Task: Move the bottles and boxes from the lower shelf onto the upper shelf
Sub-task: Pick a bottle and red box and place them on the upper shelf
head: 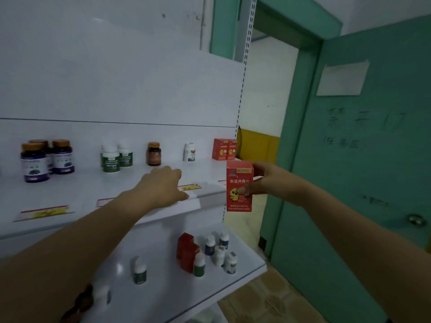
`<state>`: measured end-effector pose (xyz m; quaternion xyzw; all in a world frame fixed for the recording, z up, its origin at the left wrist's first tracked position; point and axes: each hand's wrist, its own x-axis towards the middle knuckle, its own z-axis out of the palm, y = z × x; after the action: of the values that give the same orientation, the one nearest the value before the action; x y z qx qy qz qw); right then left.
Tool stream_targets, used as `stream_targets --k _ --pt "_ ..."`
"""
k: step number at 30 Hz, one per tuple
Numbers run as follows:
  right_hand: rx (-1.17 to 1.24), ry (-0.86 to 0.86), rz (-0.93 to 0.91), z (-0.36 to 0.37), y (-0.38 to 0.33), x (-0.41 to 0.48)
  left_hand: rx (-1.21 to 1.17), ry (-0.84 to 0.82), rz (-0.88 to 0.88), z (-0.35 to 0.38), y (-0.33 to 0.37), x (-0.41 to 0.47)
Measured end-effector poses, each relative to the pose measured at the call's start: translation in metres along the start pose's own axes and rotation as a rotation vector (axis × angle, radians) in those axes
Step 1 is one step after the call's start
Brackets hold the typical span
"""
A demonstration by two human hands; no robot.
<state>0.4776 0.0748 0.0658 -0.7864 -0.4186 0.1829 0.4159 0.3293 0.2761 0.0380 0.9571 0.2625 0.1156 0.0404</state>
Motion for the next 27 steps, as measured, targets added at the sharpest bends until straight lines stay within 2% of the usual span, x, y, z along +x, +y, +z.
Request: stream_targets --k 7,13,27 --pt "-0.004 0.003 0.007 -0.095 0.064 0.034 -0.101 -0.016 -0.122 0.031 0.073 0.058" --pt "0.06 -0.02 -0.031 -0.132 0.1 0.093 -0.091 -0.044 -0.184 0.04 0.107 0.114" --pt "0.028 -0.123 -0.08 -0.142 0.137 0.292 -0.08 0.026 -0.311 0.065 0.069 0.257"
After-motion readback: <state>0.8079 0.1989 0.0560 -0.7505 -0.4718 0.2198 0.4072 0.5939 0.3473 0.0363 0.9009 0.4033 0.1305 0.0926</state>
